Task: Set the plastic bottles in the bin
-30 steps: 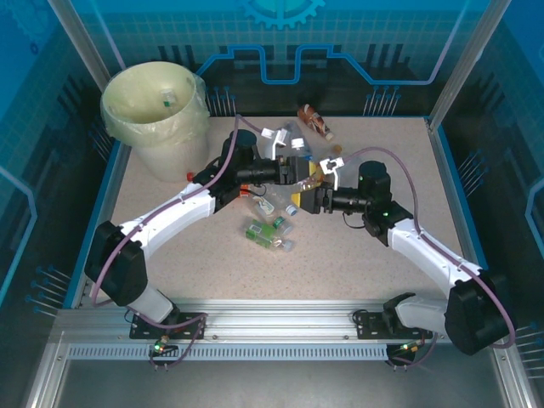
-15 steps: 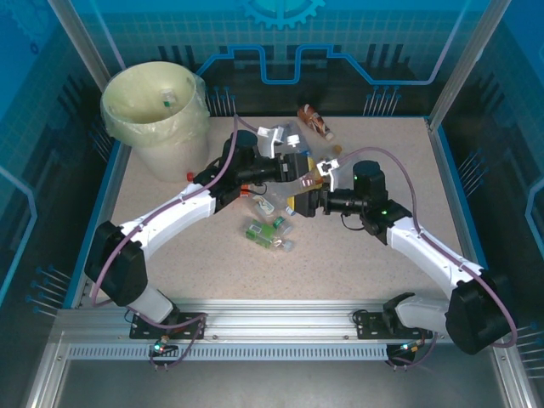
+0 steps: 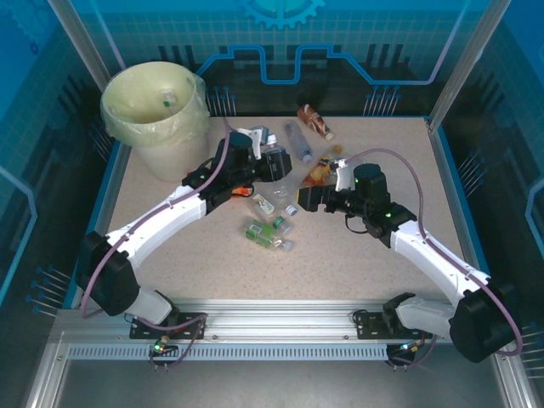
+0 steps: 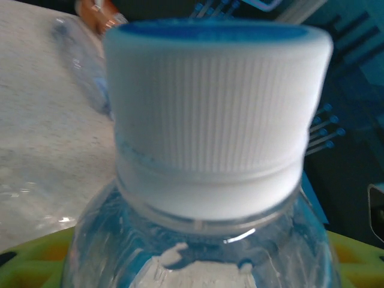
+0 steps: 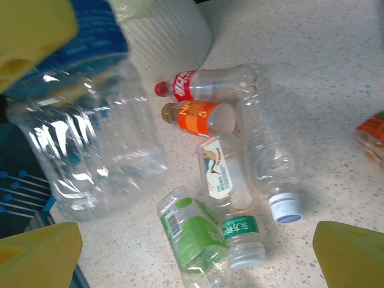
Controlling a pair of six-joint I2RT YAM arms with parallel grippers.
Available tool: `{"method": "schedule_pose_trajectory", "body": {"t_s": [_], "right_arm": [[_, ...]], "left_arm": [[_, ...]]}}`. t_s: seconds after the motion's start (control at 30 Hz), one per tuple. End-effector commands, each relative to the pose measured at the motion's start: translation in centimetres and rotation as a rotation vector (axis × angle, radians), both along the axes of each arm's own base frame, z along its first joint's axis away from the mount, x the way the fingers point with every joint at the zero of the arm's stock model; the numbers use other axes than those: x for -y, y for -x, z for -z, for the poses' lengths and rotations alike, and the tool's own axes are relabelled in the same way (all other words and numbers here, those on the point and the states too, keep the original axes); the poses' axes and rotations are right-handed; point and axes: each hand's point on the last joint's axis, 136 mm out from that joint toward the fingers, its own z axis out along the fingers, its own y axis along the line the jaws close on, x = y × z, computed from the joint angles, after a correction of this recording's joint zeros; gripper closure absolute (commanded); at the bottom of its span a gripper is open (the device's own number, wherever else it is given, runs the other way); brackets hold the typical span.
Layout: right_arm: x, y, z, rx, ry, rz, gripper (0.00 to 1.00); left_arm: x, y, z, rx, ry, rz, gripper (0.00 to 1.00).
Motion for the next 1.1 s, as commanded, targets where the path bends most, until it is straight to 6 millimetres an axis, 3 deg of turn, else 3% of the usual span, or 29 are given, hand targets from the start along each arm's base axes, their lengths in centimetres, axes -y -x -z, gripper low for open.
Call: {"method": "schedule_pose_trajectory", "body": {"t_s": [0.0, 0.27, 0.47, 0.63, 0.87, 1.07], "right_arm": [[0.5, 0.3, 0.6, -0.022, 0.057, 0.024, 0.0], [1.0, 0.2, 0.2, -0.003, 0.092, 0.032, 0.0], [1.0, 0.2, 0.0, 0.0, 0.089, 0.037, 0.0], [0.7, 0.2, -0.6, 0.006, 0.073, 0.024, 0.0], [1.3, 0.0, -0.6, 0.001, 0.099, 0.051, 0.0], [2.1, 0.4, 0.1, -0.013, 0.143, 0.069, 0.0]], "left_arm": [[-4.6, -1.0, -4.3, 0.104, -0.034, -0.142, 0.5], [-12.9, -2.2, -11.1, 0.256, -0.065, -0.327, 0.5], [-17.6, -3.4, -16.6, 0.388, -0.074, -0.462, 0.5], [-21.2, -5.6, -19.5, 0.482, -0.059, -0.599, 0.49], [-27.7, -10.5, -19.9, 0.495, 0.027, -0.817, 0.49], [-32.7, -15.2, -17.0, 0.425, 0.129, -0.958, 0.48]]}}
